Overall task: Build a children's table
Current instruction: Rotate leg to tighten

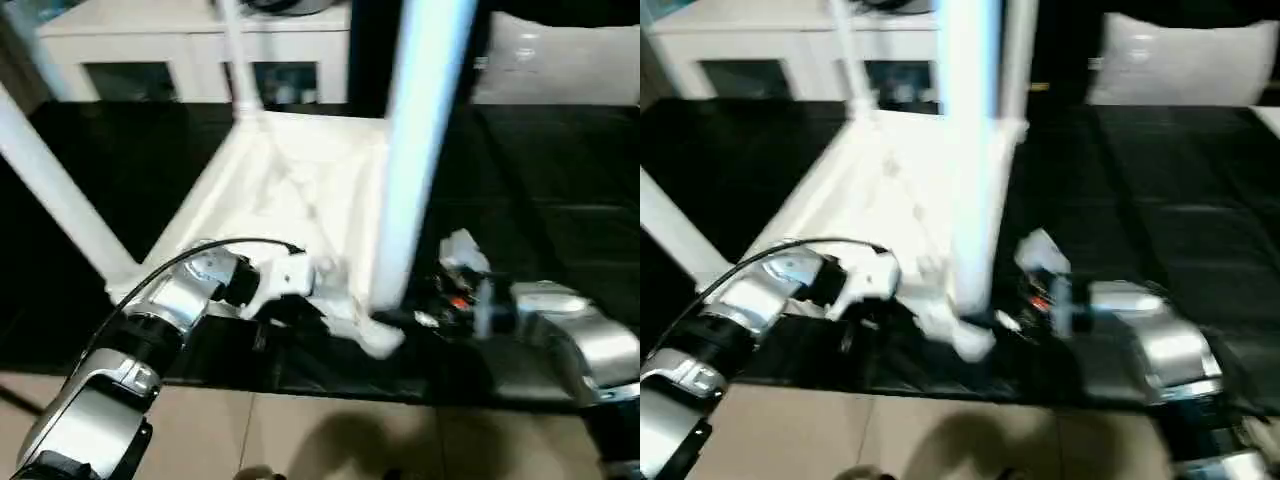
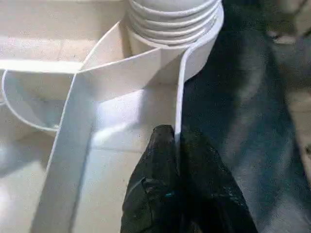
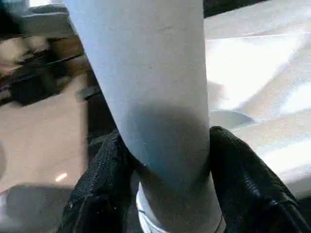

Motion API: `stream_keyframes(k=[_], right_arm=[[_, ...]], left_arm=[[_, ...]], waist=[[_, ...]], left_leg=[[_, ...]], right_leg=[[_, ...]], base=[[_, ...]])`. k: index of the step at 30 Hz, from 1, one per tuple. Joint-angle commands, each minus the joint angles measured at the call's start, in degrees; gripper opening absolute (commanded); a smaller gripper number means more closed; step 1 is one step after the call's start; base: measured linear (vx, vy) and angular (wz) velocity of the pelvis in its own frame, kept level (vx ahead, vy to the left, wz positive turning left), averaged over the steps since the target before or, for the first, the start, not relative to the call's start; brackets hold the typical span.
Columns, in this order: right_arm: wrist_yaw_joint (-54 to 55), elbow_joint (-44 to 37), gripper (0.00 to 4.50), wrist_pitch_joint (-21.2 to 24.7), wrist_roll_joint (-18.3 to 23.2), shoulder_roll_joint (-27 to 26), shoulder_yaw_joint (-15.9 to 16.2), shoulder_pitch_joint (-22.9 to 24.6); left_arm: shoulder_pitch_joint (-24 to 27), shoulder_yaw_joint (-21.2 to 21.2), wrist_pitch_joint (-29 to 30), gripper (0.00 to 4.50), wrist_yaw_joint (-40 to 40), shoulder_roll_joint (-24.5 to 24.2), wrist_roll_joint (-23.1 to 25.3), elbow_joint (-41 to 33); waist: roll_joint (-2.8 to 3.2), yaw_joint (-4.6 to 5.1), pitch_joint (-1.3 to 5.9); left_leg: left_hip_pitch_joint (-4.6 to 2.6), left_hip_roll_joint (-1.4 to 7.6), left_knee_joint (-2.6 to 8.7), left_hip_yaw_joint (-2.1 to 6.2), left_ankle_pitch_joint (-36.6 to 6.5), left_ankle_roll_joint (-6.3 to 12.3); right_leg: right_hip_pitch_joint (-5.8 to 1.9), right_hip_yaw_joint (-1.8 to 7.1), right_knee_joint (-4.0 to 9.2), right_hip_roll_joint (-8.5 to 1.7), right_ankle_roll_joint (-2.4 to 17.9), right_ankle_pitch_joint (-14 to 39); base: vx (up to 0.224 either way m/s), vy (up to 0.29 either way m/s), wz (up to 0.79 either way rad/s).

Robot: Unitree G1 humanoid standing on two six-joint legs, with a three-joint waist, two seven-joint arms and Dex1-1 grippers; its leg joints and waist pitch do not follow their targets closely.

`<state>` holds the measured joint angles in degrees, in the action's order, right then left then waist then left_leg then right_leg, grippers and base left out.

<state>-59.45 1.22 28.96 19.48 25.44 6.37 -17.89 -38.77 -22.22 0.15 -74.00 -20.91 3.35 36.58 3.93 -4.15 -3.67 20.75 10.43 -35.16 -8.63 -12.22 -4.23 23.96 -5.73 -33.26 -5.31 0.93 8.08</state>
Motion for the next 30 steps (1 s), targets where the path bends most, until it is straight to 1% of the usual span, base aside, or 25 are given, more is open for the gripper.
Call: stream_keyframes(k=[1, 2, 3, 4, 5, 6, 7, 8, 9, 10, 11, 12, 13, 14, 15, 16, 17, 18, 19, 21, 22, 23, 25, 26, 30], right_arm=[[7.6, 0.0, 1.96, 3.3, -0.9, -4.3, 0.7, -0.5], [14.3, 0.3, 1.96, 4.8, -2.5, -7.7, -0.2, -1.1], [16.1, 0.3, 1.96, 5.2, -2.9, -8.7, -0.5, -1.2], [18.8, 0.5, 1.96, 5.9, -3.2, -10.1, -1.2, -1.4], [25.2, 1.3, 1.96, 6.4, -4.7, -13.3, -2.3, -2.1], [25.2, 1.3, 1.96, 6.4, -4.7, -13.3, -2.3, -2.1], [32.6, 2.6, 1.96, 6.3, -6.5, -17.2, -3.9, -2.9], [38.0, 3.7, 1.96, 5.9, -7.1, -20.1, -5.7, -3.6], [41.2, 4.5, 1.96, 5.6, -7.6, -21.9, -6.7, -4.0], [42.3, 5.1, 1.96, 4.7, -8.3, -22.3, -6.6, -4.2], [43.1, 5.4, 1.96, 3.5, -9.0, -22.9, -6.7, -4.2], [43.2, 5.5, 1.96, 2.7, -9.0, -23.1, -6.9, -4.2], [44.0, 5.5, 2.30, 1.3, -9.0, -23.8, -7.5, -4.1], [44.5, 5.5, 2.51, 0.8, -9.0, -24.2, -8.1, -4.1], [44.6, 5.1, 2.51, 0.5, -9.1, -24.2, -8.4, -4.0], [44.1, 4.5, 2.69, 0.5, -8.9, -24.0, -8.5, -3.8], [43.7, 4.2, 2.74, 0.5, -8.7, -23.8, -8.5, -3.6], [43.2, 3.6, 2.83, 0.6, -8.4, -23.7, -8.7, -3.3], [43.0, 2.8, 2.87, 0.8, -8.4, -23.7, -9.0, -3.0], [41.0, 1.1, 3.12, 0.9, -7.6, -22.0, -8.7, -2.2], [41.0, 1.1, 3.12, 0.9, -7.6, -22.0, -8.7, -2.2], [36.8, -0.8, 3.31, 0.6, -6.3, -19.1, -8.1, -1.2], [31.6, -2.4, 3.36, 0.0, -5.0, -15.8, -8.0, -0.4], [29.0, -2.9, 3.61, -0.1, -4.3, -14.0, -8.0, -0.1], [17.5, -3.3, 3.82, -1.7, -2.1, -6.5, -8.0, 0.4]], left_arm=[[-0.5, 2.9, 4.6, 0.00, 6.8, 2.6, -1.0, -3.8], [-0.6, 4.1, 8.4, 0.00, 11.1, 4.7, -1.1, -5.3], [-0.6, 4.5, 9.5, 0.00, 12.4, 5.4, -1.2, -5.7], [-0.7, 4.6, 10.7, 0.00, 13.6, 6.1, -1.0, -6.2], [-1.0, 5.2, 13.0, 0.00, 17.4, 8.3, -0.4, -6.7], [-1.0, 5.2, 13.0, 0.00, 17.4, 8.3, -0.4, -6.7], [-1.5, 5.7, 14.6, 0.00, 22.1, 10.7, 0.5, -6.7], [-2.0, 6.0, 15.0, 0.00, 25.7, 12.5, 1.2, -6.2], [-2.3, 6.0, 15.1, 0.00, 27.5, 13.6, 1.7, -6.0], [-2.4, 6.0, 15.1, 0.00, 28.3, 14.4, 1.8, -6.1], [-2.3, 6.0, 15.6, 0.00, 29.0, 15.2, 1.9, -6.7], [-2.2, 6.0, 15.8, 0.00, 29.2, 15.7, 1.9, -7.0], [-2.0, 5.8, 16.3, 0.00, 29.5, 16.3, 1.8, -7.9], [-1.9, 5.6, 16.5, 0.00, 29.7, 16.4, 1.9, -8.3], [-1.7, 5.4, 16.7, 0.00, 29.9, 16.4, 2.2, -8.8], [-1.6, 5.1, 16.7, 0.00, 29.8, 16.2, 2.4, -9.1], [-1.5, 5.0, 16.5, 0.00, 29.7, 16.0, 2.4, -9.1], [-1.3, 4.9, 16.3, 0.00, 29.4, 15.7, 2.5, -9.1], [-1.2, 4.9, 16.1, 0.00, 29.4, 15.4, 2.6, -9.1], [-0.9, 4.7, 15.5, 0.00, 28.7, 14.4, 2.7, -8.8], [-0.9, 4.7, 15.5, 0.00, 28.7, 14.4, 2.7, -8.8], [-0.5, 4.6, 14.1, 0.00, 26.8, 13.1, 2.4, -8.5], [0.0, 4.2, 12.2, 0.00, 24.4, 11.6, 2.1, -8.1], [0.3, 4.0, 11.4, 0.00, 22.9, 10.8, 1.9, -8.0], [1.2, 2.5, 6.4, 0.00, 15.6, 7.1, 0.9, -7.6]], waist=[[-1.40, 0.18, 3.84], [-1.48, 0.87, 3.84], [-1.62, 1.24, 3.86], [-1.63, 1.81, 3.77], [-1.73, 2.28, 3.85], [-1.63, 2.64, 3.84], [-1.67, 2.81, 3.97], [-1.38, 2.98, 4.04], [-1.45, 3.20, 4.02], [-1.41, 3.32, 4.20], [-1.40, 3.25, 4.37], [-1.21, 3.18, 4.50], [-1.24, 3.16, 4.58], [-1.20, 3.11, 4.74], [-0.97, 3.06, 4.86], [-1.14, 3.07, 5.08], [-0.98, 3.00, 5.16], [-0.97, 2.88, 5.22], [-0.97, 2.83, 5.21], [-0.92, 2.63, 5.08], [-1.00, 2.39, 5.01], [-0.97, 1.99, 4.94], [-0.95, 1.70, 4.79], [-1.08, 1.57, 4.77], [-1.08, 1.37, 4.66]], left_leg=[[0.54, 1.65, 4.67, 0.07, -7.5, 2.52], [0.57, 1.38, 4.61, 0.09, -8.1, 2.22], [0.54, 1.46, 4.68, 0.11, -7.8, 1.81], [0.60, 1.12, 4.59, 0.13, -8.5, 1.72], [0.64, 1.03, 4.56, 0.14, -8.1, 2.01], [0.54, 0.90, 4.46, 0.09, -8.2, 2.18], [0.52, 0.85, 4.40, 0.04, -7.9, 2.29], [0.28, 0.81, 4.35, -0.01, -7.6, 2.56], [0.46, 0.83, 4.34, -0.03, -7.4, 2.63], [0.33, 0.88, 4.40, 0.01, -6.8, 2.82], [0.48, 0.92, 4.37, 0.03, -5.7, 3.38], [0.45, 1.09, 4.28, -0.03, -4.7, 4.07], [0.57, 1.09, 4.22, 0.00, -4.1, 4.49], [0.69, 1.15, 4.13, 0.03, -2.7, 5.29], [0.74, 1.18, 4.10, 0.11, -2.0, 5.64], [0.80, 1.09, 3.84, 0.07, -0.5, 6.71], [0.95, 1.10, 3.68, 0.14, 1.5, 8.00], [0.98, 1.12, 3.52, 0.14, 2.8, 9.22], [0.99, 1.11, 3.46, 0.10, 3.0, 9.69], [0.94, 1.11, 3.45, 0.00, 2.4, 10.21], [0.86, 1.17, 3.48, -0.09, 1.6, 10.28], [0.76, 1.23, 3.53, -0.07, 0.7, 10.14], [0.80, 1.30, 3.59, -0.14, -0.3, 10.06], [0.82, 1.38, 3.63, -0.11, -0.7, 9.95], [0.79, 1.37, 3.68, -0.22, -3.0, 9.34]], right_leg=[[-4.16, 2.26, 4.23, -3.14, 7.5, 25.6], [-4.15, 2.02, 4.68, -3.11, 6.7, 27.4], [-4.18, 2.05, 4.56, -3.08, 6.7, 27.3], [-4.09, 1.79, 4.97, -2.97, 6.0, 28.8], [-4.12, 1.84, 4.99, -2.95, 5.8, 28.7], [-3.91, 1.73, 5.21, -2.83, 5.7, 28.9], [-3.98, 1.76, 5.22, -2.78, 5.7, 28.6], [-3.68, 1.80, 5.31, -2.82, 6.1, 27.9], [-3.72, 1.86, 5.29, -2.73, 6.2, 27.3], [-3.70, 1.86, 5.15, -2.67, 6.7, 25.8], [-3.98, 1.94, 4.81, -2.60, 7.2, 23.0], [-3.91, 2.13, 4.48, -2.66, 8.3, 19.8], [-4.05, 2.16, 4.26, -2.62, 8.8, 18.0], [-4.24, 2.27, 3.73, -2.68, 10.1, 14.4], [-4.38, 2.29, 3.46, -2.72, 10.8, 12.7], [-4.47, 2.34, 3.09, -2.69, 11.9, 9.3], [-4.52, 2.36, 2.69, -2.63, 12.9, 6.1], [-4.50, 2.32, 2.46, -2.64, 13.7, 4.2], [-4.45, 2.31, 2.45, -2.60, 13.9, 3.8], [-4.39, 2.28, 2.64, -2.67, 14.2, 4.9], [-4.41, 2.32, 2.81, -2.65, 13.8, 6.2], [-4.41, 2.25, 2.99, -2.60, 13.2, 7.6], [-4.41, 2.31, 3.07, -2.58, 12.8, 8.6], [-4.47, 2.35, 3.06, -2.60, 12.5, 8.9], [-4.33, 2.32, 3.44, -2.75, 12.0, 11.9]], base=[[0.000, 0.000, 0.00], [0.000, 0.000, 0.00], [0.000, 0.000, 0.00], [0.000, 0.000, 0.00], [0.000, 0.000, 0.00], [0.000, 0.000, 0.00], [0.000, 0.000, 0.00], [0.000, 0.000, 0.00], [0.000, 0.000, 0.00], [0.000, 0.000, 0.00], [0.000, 0.000, 0.00], [0.000, 0.000, 0.00], [0.000, 0.000, 0.00], [0.000, 0.000, 0.00], [0.000, 0.000, 0.00], [0.000, 0.000, 0.00], [0.000, 0.000, 0.00], [0.000, 0.000, 0.00], [0.000, 0.000, 0.00], [0.000, 0.000, 0.00], [0.000, 0.000, 0.00], [0.000, 0.000, 0.00], [0.000, 0.000, 0.00], [0.000, 0.000, 0.00], [0.000, 0.000, 0.00]])
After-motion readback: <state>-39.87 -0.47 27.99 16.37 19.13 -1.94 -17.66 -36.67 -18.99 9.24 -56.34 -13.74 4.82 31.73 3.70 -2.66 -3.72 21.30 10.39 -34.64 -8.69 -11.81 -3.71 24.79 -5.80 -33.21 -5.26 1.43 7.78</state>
